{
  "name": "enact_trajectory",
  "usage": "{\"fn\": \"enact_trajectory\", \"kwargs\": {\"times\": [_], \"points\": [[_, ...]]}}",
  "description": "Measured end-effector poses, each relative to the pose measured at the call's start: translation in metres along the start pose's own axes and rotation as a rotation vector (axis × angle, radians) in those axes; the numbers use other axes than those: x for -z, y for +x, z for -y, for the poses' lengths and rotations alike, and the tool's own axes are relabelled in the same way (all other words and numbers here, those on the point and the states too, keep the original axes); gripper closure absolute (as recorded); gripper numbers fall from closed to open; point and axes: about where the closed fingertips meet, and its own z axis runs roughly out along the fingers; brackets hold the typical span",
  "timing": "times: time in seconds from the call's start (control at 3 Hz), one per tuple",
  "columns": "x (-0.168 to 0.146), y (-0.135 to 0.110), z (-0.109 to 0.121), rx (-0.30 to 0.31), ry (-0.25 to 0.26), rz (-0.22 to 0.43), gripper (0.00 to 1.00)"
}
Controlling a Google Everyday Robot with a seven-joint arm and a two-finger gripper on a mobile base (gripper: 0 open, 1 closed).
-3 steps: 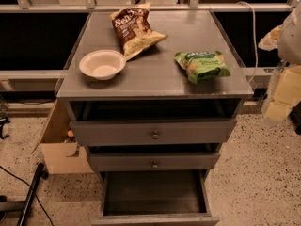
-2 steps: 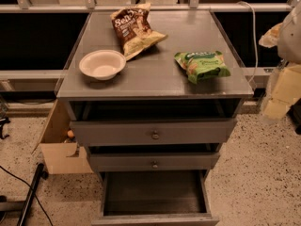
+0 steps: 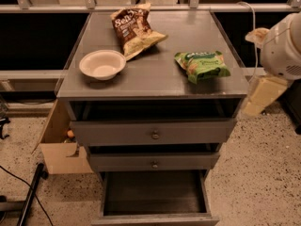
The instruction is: Place green rice chip bag into bottom drawer
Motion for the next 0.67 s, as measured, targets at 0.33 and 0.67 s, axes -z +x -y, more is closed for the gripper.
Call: {"fn": "enact_trajectory", "kwargs": {"times": [0.33,0.67], "points": [[-0.034,-0.011,0.023,0.054,0.116,0.131,0.00],[-0.043,-0.024,0.046,0.086,0.231,0.217,0.00]]}}
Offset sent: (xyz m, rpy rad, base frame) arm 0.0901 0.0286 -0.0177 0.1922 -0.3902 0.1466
